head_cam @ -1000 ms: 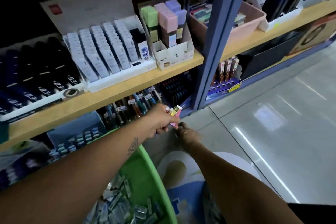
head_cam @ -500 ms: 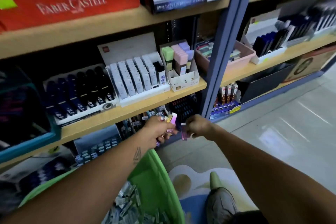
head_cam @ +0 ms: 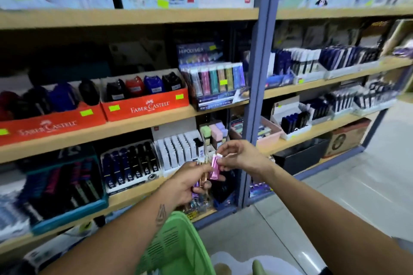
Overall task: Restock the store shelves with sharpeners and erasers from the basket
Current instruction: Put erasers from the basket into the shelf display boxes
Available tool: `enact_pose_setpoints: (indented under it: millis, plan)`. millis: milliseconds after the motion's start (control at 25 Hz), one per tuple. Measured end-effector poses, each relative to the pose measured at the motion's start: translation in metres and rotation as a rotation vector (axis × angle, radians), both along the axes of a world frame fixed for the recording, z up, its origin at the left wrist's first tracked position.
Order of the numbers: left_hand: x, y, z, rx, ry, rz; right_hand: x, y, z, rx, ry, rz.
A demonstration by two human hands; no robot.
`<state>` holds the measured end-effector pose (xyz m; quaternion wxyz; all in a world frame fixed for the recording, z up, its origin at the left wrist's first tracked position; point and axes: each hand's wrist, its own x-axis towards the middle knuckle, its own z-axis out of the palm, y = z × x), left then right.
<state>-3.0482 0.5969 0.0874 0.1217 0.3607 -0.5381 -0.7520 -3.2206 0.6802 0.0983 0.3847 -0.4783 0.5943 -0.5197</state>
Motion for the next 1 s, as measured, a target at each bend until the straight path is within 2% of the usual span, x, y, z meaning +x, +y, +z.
enact_pose_setpoints:
  millis: [200,440,560,720,840,1000]
  plan:
    - [0.009,0.007,0.048,-0.075,0.044,-0.094,0.005,0.018,0.049,-0.069,0.128,0.024]
    - [-0.007,0.019,0.136,-0.358,0.078,-0.172,-0.012,0.033,0.137,-0.143,0.100,0.024]
    - [-0.020,0.015,0.189,-0.539,0.030,-0.117,-0.029,0.031,0.178,-0.208,0.101,-0.108]
    - [-0.043,-0.026,0.240,-0.947,-0.056,0.141,-0.053,0.009,0.212,-0.372,0.173,-0.367]
    - [-0.054,-0.061,0.261,-1.227,-0.177,0.133,-0.068,-0.026,0.224,-0.409,0.298,-0.530]
    - [-0.070,-0.094,0.260,-1.313,-0.333,0.088,-0.072,-0.066,0.228,-0.378,0.464,-0.569]
